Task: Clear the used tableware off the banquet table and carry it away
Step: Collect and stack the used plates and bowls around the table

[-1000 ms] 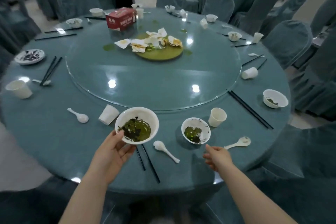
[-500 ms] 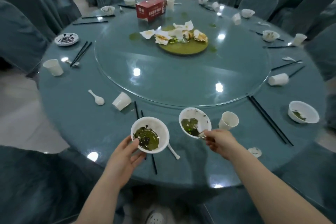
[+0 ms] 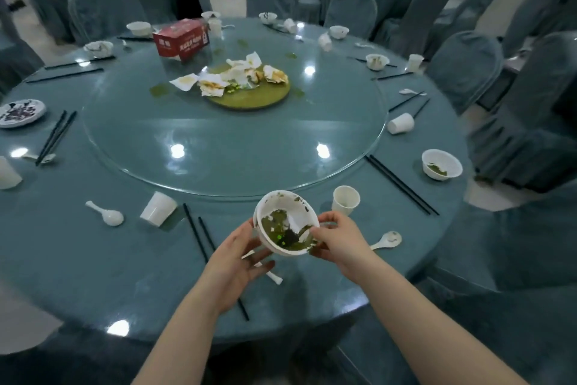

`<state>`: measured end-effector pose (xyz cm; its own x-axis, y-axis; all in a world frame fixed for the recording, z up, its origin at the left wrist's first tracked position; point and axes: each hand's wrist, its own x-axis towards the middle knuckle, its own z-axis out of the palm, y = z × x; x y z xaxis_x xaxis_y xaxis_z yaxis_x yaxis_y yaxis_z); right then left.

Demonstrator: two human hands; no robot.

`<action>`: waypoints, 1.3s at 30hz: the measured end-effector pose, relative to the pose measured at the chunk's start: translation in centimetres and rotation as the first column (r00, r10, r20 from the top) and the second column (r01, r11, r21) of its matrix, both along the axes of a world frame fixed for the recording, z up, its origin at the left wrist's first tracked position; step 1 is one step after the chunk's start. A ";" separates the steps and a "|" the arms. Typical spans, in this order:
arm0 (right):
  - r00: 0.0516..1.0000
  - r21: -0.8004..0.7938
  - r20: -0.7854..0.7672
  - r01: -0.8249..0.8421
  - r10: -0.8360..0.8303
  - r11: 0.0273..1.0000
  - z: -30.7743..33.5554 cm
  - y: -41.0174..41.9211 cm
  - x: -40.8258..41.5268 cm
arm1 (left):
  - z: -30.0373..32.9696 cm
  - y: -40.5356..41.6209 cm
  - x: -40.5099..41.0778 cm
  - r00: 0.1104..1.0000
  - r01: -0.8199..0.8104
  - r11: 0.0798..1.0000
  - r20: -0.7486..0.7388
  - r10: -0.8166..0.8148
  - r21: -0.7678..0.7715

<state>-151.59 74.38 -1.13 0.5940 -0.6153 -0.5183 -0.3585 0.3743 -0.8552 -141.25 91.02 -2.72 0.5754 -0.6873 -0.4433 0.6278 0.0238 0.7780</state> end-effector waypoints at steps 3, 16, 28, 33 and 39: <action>0.998 -0.015 0.043 0.037 -0.036 0.999 0.5 0.0 -0.6 | 0.5 -0.7 0.3 0.997 0.075 0.997 0.031 -0.075 0.009; 0.927 -0.003 0.090 0.367 -0.365 0.930 0.6 -10.9 -8.2 | 2.3 -11.7 0.1 0.991 0.132 0.990 0.024 -0.131 -0.056; 0.850 0.084 -0.112 0.525 -0.515 0.847 -5.9 -32.3 -11.1 | 3.4 -25.7 1.6 0.998 -0.021 0.999 0.056 0.019 0.031; 0.828 0.092 -0.227 0.542 -0.512 0.835 -8.4 -39.7 -8.8 | 3.9 -29.4 2.3 0.994 -0.047 0.998 0.103 0.041 0.051; 0.825 0.062 -0.278 0.527 -0.492 0.848 -9.6 -41.0 -5.9 | 3.7 -29.8 2.3 0.991 -0.103 0.993 0.096 0.097 0.056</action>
